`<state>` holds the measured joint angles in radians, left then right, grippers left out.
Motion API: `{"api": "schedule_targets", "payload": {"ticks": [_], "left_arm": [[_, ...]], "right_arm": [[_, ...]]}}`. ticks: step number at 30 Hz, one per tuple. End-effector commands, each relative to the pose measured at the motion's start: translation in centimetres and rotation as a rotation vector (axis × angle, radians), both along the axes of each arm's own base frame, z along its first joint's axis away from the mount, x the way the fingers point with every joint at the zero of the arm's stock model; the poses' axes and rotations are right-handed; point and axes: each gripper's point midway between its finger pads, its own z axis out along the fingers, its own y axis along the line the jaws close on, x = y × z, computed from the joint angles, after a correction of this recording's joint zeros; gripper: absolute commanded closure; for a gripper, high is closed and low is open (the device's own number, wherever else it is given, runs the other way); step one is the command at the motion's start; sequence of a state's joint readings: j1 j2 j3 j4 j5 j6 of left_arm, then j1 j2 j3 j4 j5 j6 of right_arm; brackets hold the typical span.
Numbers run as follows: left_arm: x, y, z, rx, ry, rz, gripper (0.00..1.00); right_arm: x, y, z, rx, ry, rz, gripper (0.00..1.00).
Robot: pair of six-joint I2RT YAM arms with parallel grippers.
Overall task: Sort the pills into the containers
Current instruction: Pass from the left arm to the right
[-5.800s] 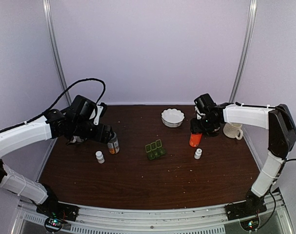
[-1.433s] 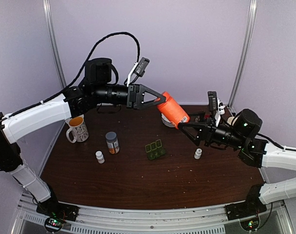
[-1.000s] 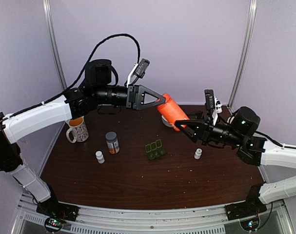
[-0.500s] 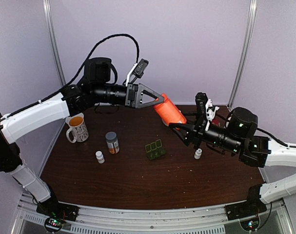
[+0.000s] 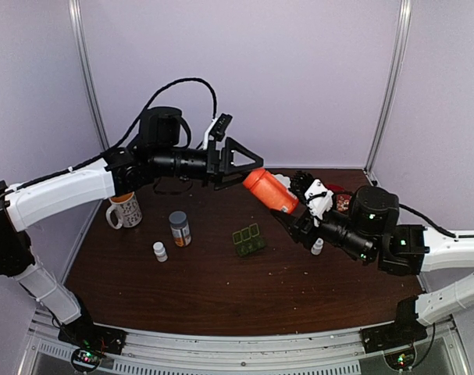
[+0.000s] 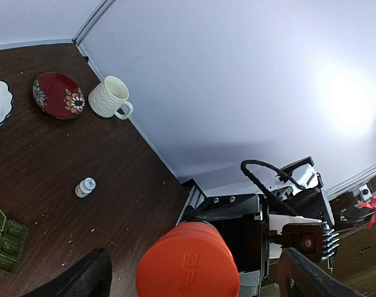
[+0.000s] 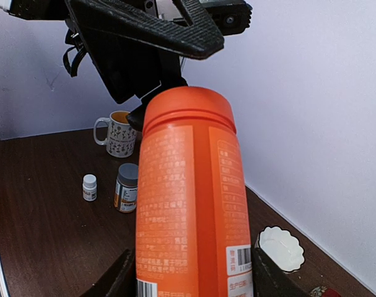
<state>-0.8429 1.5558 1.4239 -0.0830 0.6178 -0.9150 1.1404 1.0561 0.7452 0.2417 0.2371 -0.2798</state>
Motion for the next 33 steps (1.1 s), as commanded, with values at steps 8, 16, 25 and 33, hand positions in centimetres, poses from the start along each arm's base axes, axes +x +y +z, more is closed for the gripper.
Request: {"api": "schedule_targets", "payload": {"ticks": [8, 16, 25, 33], "left_arm": [[-1.8, 4.7, 6.7, -0.08, -0.723, -0.041, 0.02], [-6.7, 6.3, 3.0, -0.025, -1.272, -0.335, 0.04], [-8.7, 7.2, -0.9, 0.003, -1.578, -0.521, 0.08], [-8.7, 6.2, -2.2, 0.057, -1.562, -0.571, 0.19]], "right_arm": [[-2.7, 1.6, 0.9, 0.156, 0.205, 0.283, 0.77], [-4.7, 3.0, 1.5, 0.205, 0.365, 0.508, 0.77], [-6.3, 4.1, 1.0, 0.153, 0.432, 0.631, 0.77], [-6.2, 4.8, 0.9, 0.146, 0.444, 0.652, 0.78]]}}
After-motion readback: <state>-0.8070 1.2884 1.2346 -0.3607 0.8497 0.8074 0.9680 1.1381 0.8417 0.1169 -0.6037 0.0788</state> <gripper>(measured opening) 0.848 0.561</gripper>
